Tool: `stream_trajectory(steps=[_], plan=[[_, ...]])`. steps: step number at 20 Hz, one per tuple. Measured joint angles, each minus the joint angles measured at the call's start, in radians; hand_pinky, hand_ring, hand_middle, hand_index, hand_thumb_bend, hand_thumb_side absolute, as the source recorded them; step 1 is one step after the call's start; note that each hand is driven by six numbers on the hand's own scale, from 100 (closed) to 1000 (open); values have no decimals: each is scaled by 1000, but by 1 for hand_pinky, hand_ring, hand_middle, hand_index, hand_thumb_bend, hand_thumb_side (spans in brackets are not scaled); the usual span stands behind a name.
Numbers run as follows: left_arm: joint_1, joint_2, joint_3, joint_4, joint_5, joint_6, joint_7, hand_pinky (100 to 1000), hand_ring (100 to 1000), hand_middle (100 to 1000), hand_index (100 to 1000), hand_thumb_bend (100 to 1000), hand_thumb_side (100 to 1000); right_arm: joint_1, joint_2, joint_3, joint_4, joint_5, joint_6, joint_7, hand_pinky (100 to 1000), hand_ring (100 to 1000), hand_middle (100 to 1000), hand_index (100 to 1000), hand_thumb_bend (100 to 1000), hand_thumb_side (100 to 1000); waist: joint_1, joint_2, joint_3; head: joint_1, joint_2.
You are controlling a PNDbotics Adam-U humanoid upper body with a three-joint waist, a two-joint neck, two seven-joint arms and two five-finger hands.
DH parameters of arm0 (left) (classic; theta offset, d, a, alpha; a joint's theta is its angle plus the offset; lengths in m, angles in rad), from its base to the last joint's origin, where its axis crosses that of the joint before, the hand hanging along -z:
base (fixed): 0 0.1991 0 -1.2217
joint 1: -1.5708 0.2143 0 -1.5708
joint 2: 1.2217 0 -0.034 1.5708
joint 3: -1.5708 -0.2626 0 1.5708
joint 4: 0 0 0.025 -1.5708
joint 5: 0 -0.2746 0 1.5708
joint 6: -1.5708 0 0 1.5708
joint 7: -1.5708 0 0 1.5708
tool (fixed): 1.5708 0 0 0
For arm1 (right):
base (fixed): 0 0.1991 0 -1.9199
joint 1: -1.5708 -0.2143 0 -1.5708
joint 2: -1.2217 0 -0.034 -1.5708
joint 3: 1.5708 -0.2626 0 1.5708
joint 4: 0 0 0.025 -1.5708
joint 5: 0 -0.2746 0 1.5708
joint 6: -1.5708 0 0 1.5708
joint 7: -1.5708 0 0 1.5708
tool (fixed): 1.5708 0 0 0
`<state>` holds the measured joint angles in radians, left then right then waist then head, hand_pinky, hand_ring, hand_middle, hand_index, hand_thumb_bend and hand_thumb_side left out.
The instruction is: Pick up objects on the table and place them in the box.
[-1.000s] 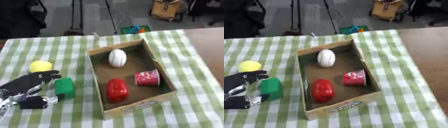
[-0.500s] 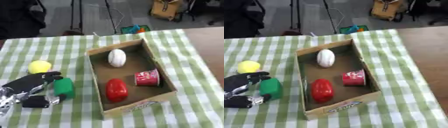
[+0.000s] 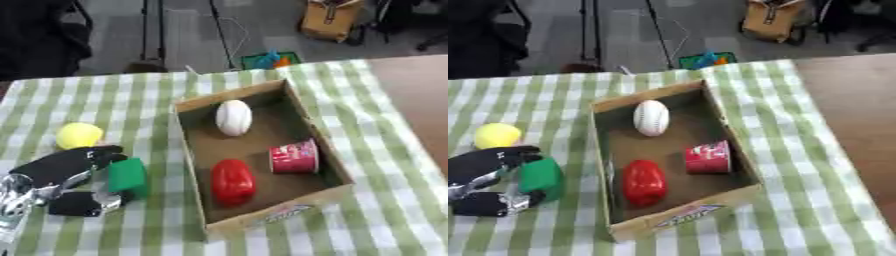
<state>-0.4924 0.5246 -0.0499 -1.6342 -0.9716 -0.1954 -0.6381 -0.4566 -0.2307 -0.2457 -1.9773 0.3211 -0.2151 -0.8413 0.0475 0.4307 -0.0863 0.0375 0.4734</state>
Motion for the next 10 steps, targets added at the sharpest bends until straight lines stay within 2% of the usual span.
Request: stream_trajectory(steps=[3, 4, 5, 6, 7, 10], plan=[[-1, 0, -1, 0, 0, -7, -4, 1000, 1000, 1000, 903, 446, 1000, 0, 0, 0, 0, -1, 0, 0, 628, 705, 585, 738, 100, 620, 0, 0, 0, 0, 0], [-3, 0, -1, 1, 0, -9, -6, 1000, 1000, 1000, 903, 446, 1000, 0, 0, 0, 0, -1, 0, 0, 628, 705, 585, 738, 100, 620, 0, 0, 0, 0, 0], [-5, 0, -1, 2, 0, -12, -9, 1000, 1000, 1000, 853, 436, 1000, 0, 0, 0, 0, -1, 0, 0, 628, 704, 585, 738, 100, 616, 0, 0, 0, 1, 0], [-8, 0, -1, 4, 0, -15, -12, 1000, 1000, 1000, 853, 436, 1000, 0, 0, 0, 0, -1, 0, 0, 628, 704, 585, 738, 100, 616, 0, 0, 0, 2, 0], [-8, 0, -1, 6, 0, -18, -14, 1000, 1000, 1000, 787, 413, 1000, 0, 0, 0, 0, -1, 1, -1, 628, 705, 585, 738, 100, 617, 0, 0, 0, 3, 0], [-12, 1, -1, 7, 1, -25, -22, 1000, 1000, 1000, 752, 398, 1000, 0, 0, 0, 0, -1, 2, -2, 628, 705, 585, 739, 100, 616, 0, 0, -2, 3, 0]])
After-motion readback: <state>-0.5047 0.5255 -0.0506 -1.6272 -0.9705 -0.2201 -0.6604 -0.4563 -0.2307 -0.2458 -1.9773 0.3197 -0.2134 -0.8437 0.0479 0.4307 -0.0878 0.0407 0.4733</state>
